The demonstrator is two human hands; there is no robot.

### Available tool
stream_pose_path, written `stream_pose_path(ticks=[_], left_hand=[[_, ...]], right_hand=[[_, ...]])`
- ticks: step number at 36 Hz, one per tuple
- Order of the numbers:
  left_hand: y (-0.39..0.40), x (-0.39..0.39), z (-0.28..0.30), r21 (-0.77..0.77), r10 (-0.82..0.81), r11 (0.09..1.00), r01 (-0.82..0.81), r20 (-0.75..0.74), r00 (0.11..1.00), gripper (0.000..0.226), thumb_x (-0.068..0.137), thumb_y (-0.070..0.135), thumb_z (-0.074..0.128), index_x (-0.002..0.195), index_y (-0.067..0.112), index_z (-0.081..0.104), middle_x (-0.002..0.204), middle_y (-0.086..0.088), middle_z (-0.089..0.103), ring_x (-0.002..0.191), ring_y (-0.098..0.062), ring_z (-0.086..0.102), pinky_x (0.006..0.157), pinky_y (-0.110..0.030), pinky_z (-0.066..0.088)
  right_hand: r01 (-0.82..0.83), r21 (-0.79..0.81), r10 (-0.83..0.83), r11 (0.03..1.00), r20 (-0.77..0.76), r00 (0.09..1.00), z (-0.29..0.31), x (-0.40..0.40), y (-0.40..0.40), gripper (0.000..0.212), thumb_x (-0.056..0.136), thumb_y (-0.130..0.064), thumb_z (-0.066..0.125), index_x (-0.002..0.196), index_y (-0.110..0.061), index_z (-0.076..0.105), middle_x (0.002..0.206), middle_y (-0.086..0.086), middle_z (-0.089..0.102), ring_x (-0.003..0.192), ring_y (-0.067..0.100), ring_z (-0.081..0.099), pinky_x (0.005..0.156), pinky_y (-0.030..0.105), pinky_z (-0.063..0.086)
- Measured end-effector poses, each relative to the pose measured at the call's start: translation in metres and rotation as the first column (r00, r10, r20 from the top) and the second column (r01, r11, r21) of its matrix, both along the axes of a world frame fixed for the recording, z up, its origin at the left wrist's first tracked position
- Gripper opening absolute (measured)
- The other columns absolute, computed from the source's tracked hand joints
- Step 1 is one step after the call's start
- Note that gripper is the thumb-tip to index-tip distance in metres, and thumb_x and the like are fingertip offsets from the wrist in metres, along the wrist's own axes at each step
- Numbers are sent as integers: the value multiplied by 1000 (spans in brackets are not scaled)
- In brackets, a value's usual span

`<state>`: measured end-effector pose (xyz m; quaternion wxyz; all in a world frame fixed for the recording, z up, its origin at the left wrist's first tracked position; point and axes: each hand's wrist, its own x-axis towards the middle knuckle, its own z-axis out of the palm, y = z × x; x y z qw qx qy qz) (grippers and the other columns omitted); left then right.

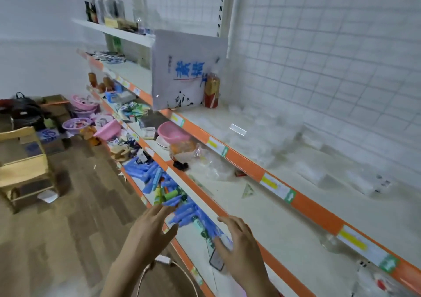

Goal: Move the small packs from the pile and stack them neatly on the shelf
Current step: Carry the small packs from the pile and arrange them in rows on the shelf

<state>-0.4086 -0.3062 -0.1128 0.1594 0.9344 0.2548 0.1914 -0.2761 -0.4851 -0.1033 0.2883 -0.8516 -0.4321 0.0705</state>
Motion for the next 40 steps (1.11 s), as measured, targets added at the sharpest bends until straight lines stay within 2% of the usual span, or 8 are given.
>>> stream_pose_path(ticks=[3, 8, 11, 13, 17, 22, 32, 40], left_hand=[[34, 26, 12, 11, -90, 996, 90, 3, 996, 29, 74, 30, 71, 100, 18, 66, 92, 3, 66, 77, -16, 66, 60, -25, 52], [79, 88, 49, 27, -179, 984, 178, 121, 976, 37, 85, 27, 64, 120, 17, 58, 118, 2, 58, 104, -18, 58, 82, -28, 46], [110, 132, 72, 73, -245, 969, 235, 178, 953, 39, 84, 35, 60, 119, 19, 58, 118, 2, 59, 101, -19, 59, 80, -35, 50], [125, 161, 88, 93, -275, 961, 260, 221, 936, 38, 83, 36, 60, 118, 22, 58, 116, 3, 58, 101, -17, 58, 80, -38, 51], [151, 222, 124, 168, -359, 931, 324, 263, 896, 37, 85, 28, 64, 119, 16, 57, 111, 0, 58, 99, -17, 56, 81, -29, 46], [184, 305, 162, 219, -417, 899, 379, 166, 894, 40, 88, 33, 59, 124, 17, 53, 116, 1, 54, 97, -13, 52, 77, -22, 40], [222, 440, 138, 17, -520, 851, 526, -119, 846, 40, 88, 31, 59, 124, 15, 51, 121, -4, 52, 109, -19, 51, 88, -26, 41], [206, 520, 115, -24, -619, 785, 619, -88, 781, 57, 85, 29, 63, 136, 16, 39, 138, -3, 37, 121, -21, 43, 94, -27, 36]], right_hand=[[29, 2, -29, 1000, 46, 999, 12, 21, 19, 40, 92, -36, 49, 132, -33, 42, 133, -17, 40, 123, 1, 36, 95, 13, 32], [91, 66, -101, 994, 173, 980, 48, 71, 43, 39, 91, -31, 54, 129, -27, 47, 130, -14, 44, 121, 4, 40, 95, 17, 34], [134, 147, -168, 980, 256, 952, 72, 108, 56, 38, 88, -25, 60, 124, -21, 53, 125, -7, 51, 116, 12, 47, 95, 26, 40], [167, 176, -215, 970, 301, 929, 89, 135, 66, 37, 87, -25, 60, 124, -22, 54, 125, -7, 51, 116, 11, 46, 94, 21, 36], [201, 191, -260, 961, 363, 895, 119, 190, 91, 40, 87, -27, 60, 127, -23, 52, 127, -7, 50, 117, 13, 45, 91, 19, 33], [255, 146, -291, 956, 342, 894, 144, 258, 119, 40, 91, -30, 54, 130, -24, 48, 133, -7, 46, 122, 13, 41, 92, 24, 34], [425, -96, -402, 900, 190, 896, 115, 377, 160, 44, 94, -26, 48, 137, -16, 39, 142, 4, 38, 130, 22, 33, 104, 35, 33], [496, -201, -462, 845, 192, 866, 107, 416, 192, 62, 94, -31, 48, 146, -15, 19, 150, 4, 23, 139, 26, 18, 110, 42, 24]])
